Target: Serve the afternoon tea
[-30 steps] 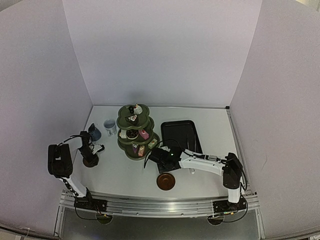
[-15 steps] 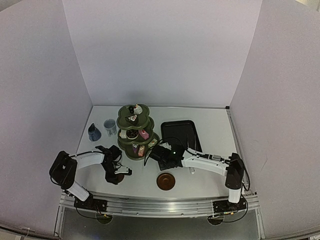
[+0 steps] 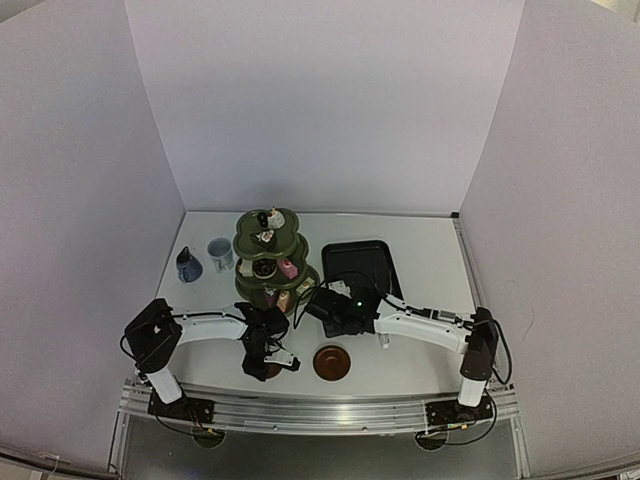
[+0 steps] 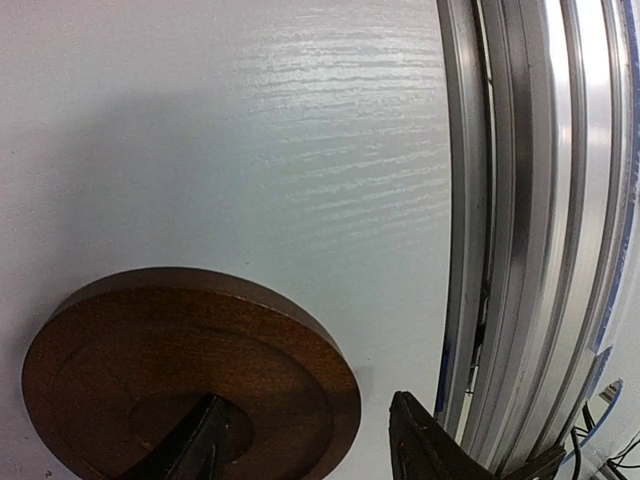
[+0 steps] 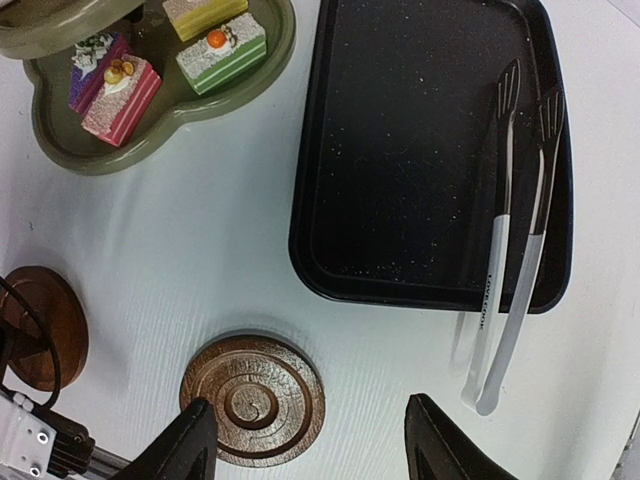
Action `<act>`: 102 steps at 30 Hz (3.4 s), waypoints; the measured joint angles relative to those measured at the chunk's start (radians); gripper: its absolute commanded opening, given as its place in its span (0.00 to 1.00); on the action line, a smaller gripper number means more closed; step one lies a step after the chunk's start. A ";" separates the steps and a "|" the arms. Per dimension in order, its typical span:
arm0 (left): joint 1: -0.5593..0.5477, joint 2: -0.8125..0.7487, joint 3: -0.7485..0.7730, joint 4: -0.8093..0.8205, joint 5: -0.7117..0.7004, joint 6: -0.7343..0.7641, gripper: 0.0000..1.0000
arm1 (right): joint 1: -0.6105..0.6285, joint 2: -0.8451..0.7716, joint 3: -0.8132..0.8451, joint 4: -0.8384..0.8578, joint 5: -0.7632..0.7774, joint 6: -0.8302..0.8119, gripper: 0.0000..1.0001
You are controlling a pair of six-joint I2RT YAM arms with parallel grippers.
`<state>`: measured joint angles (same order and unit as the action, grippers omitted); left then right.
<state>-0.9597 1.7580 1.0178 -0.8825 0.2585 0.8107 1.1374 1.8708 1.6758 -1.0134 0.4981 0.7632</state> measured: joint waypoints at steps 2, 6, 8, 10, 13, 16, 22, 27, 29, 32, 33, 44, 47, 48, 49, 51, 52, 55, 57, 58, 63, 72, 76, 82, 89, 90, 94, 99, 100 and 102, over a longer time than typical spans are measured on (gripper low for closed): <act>-0.001 0.012 0.014 -0.001 0.008 0.000 0.56 | 0.000 -0.006 -0.010 -0.004 0.001 0.005 0.62; -0.003 0.015 0.017 0.001 0.011 0.000 0.59 | 0.000 -0.010 -0.015 -0.007 0.003 0.009 0.62; -0.003 0.015 0.017 0.000 0.013 0.000 0.61 | 0.000 -0.010 -0.015 -0.007 0.004 0.009 0.62; -0.003 0.014 0.018 -0.004 0.018 -0.001 0.65 | 0.000 -0.010 -0.015 -0.007 0.003 0.009 0.62; -0.004 0.013 0.022 -0.011 0.022 0.000 0.73 | 0.000 -0.010 -0.015 -0.007 0.003 0.008 0.62; -0.002 0.013 0.036 -0.009 0.017 0.000 0.79 | 0.000 -0.010 -0.015 -0.007 0.005 0.009 0.63; 0.060 -0.001 0.191 -0.074 0.008 -0.025 0.87 | 0.000 -0.012 -0.015 -0.007 0.024 0.011 0.65; 0.144 -0.078 0.355 -0.210 0.064 -0.008 0.88 | 0.000 -0.023 -0.015 -0.007 0.040 0.015 0.68; 0.198 -0.115 0.396 -0.288 0.116 0.032 0.89 | 0.000 -0.032 -0.015 -0.007 0.048 0.016 0.68; 0.351 -0.151 0.457 -0.374 0.211 0.125 0.90 | 0.000 -0.055 -0.015 -0.006 0.057 0.019 0.68; 0.408 -0.155 0.478 -0.389 0.236 0.151 0.90 | 0.000 -0.063 -0.017 -0.006 0.059 0.020 0.68; 1.023 -0.141 0.603 -0.254 0.097 -0.001 0.70 | 0.000 -0.081 -0.029 -0.009 0.076 0.025 0.68; 1.053 -0.093 0.607 -0.128 -0.056 -0.103 0.63 | 0.000 -0.081 -0.034 -0.008 0.076 0.028 0.68; 1.054 -0.070 0.611 -0.094 -0.096 -0.127 0.64 | 0.000 -0.081 -0.036 -0.009 0.076 0.029 0.68; 1.057 -0.040 0.619 -0.061 -0.132 -0.147 0.65 | 0.000 -0.081 -0.039 -0.010 0.076 0.029 0.68; 1.063 0.013 0.626 -0.005 -0.176 -0.165 0.71 | 0.000 -0.081 -0.040 -0.010 0.075 0.031 0.68; 1.067 0.034 0.626 0.014 -0.184 -0.167 0.71 | 0.000 -0.081 -0.040 -0.010 0.075 0.032 0.68; 1.089 0.085 0.631 0.035 -0.214 -0.172 0.75 | 0.000 -0.081 -0.041 -0.010 0.075 0.037 0.68; 1.109 0.122 0.652 0.031 -0.234 -0.193 0.82 | 0.000 -0.081 -0.042 -0.010 0.075 0.038 0.68; 1.119 0.137 0.657 0.033 -0.235 -0.209 0.84 | 0.000 -0.081 -0.042 -0.010 0.075 0.038 0.68; 1.143 0.142 0.592 0.072 -0.192 -0.302 0.86 | 0.000 -0.076 -0.035 -0.013 0.074 0.024 0.69; 1.127 0.129 0.422 0.152 -0.148 -0.394 0.77 | 0.000 -0.053 0.004 -0.015 0.074 -0.013 0.69; 1.119 0.130 0.418 0.185 -0.158 -0.411 0.60 | 0.000 -0.053 0.006 -0.016 0.074 -0.019 0.69; 1.112 0.163 0.420 0.203 -0.160 -0.429 0.54 | 0.000 -0.053 0.008 -0.020 0.074 -0.019 0.69; 1.109 0.170 0.418 0.207 -0.161 -0.432 0.35 | 0.000 -0.053 0.008 -0.023 0.074 -0.019 0.69; 1.109 0.170 0.417 0.209 -0.161 -0.433 0.32 | 0.000 -0.053 0.009 -0.024 0.074 -0.020 0.69; 1.109 0.183 0.415 0.214 -0.162 -0.442 0.31 | 0.000 -0.053 0.019 -0.028 0.074 -0.022 0.69; 1.109 0.213 0.415 0.214 -0.167 -0.443 0.17 | 0.000 -0.053 0.023 -0.028 0.074 -0.023 0.69; 1.108 0.217 0.415 0.214 -0.171 -0.443 0.10 | 0.000 -0.053 0.023 -0.028 0.074 -0.022 0.69; 1.108 0.218 0.415 0.221 -0.175 -0.442 0.01 | 0.000 -0.053 0.023 -0.029 0.074 -0.022 0.69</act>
<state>0.1488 1.9762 1.4332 -0.6618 0.0835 0.3690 1.1374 1.8179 1.6989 -1.0420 0.5724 0.7410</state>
